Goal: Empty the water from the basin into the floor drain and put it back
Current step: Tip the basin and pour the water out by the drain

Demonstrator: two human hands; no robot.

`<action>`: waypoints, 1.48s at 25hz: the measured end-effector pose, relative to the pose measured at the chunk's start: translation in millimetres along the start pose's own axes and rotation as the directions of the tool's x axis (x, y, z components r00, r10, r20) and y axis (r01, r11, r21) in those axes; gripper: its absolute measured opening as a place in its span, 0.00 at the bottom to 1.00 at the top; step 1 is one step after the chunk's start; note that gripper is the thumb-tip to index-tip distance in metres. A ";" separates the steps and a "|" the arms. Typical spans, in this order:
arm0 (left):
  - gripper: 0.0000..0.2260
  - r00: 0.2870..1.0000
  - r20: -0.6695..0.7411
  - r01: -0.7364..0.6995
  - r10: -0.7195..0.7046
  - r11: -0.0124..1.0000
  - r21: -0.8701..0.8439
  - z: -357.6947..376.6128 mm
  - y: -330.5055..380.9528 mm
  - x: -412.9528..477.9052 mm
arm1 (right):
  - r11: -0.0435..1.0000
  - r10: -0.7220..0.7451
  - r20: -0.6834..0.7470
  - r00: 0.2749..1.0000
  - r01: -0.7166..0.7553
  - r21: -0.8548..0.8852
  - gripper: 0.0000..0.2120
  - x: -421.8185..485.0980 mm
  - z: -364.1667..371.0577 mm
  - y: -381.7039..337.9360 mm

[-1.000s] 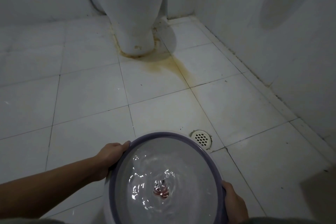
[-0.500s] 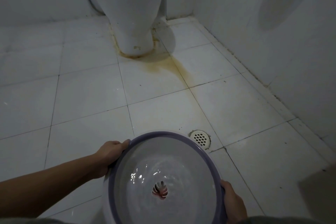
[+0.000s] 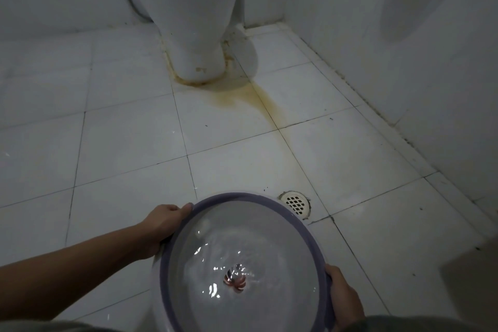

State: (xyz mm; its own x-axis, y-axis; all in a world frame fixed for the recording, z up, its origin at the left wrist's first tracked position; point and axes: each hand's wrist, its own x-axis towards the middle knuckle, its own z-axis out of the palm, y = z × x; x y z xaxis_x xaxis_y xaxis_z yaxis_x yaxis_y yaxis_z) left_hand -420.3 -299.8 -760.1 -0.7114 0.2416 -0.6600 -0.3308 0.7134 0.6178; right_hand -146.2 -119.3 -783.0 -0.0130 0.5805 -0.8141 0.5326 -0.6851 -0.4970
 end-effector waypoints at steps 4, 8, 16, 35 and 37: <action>0.18 1.000 -0.007 -0.006 0.006 1.000 0.028 0.8 0.7 0.3 | 1.000 -0.011 -0.018 1.000 0.012 0.012 0.18 2.8 -0.5 0.6; 0.18 1.000 -0.002 0.006 -0.006 1.000 0.025 0.3 1.6 0.3 | 1.000 -0.013 -0.032 0.999 0.014 0.018 0.19 6.9 -1.1 2.4; 0.17 1.000 -0.002 0.002 -0.002 0.999 0.046 0.5 5.0 -2.3 | 1.000 0.005 -0.019 1.000 -0.005 0.026 0.19 11.7 -0.3 4.9; 0.18 1.000 0.005 -0.006 0.006 0.996 0.085 -0.5 10.2 -3.0 | 1.000 0.024 0.019 1.000 -0.024 -0.010 0.24 29.1 3.8 17.5; 0.18 1.000 0.005 -0.006 0.006 0.996 0.087 -0.1 11.3 -2.7 | 1.000 0.031 0.020 0.999 -0.031 -0.002 0.24 30.5 4.0 18.2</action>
State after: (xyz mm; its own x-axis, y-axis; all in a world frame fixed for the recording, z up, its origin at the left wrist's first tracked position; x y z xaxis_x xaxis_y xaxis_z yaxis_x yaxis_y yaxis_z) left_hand -422.1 -292.5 -751.3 -0.7100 0.2492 -0.6586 -0.2713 0.7663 0.5824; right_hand -140.3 -115.8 -818.1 -0.0136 0.5497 -0.8352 0.5343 -0.7021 -0.4708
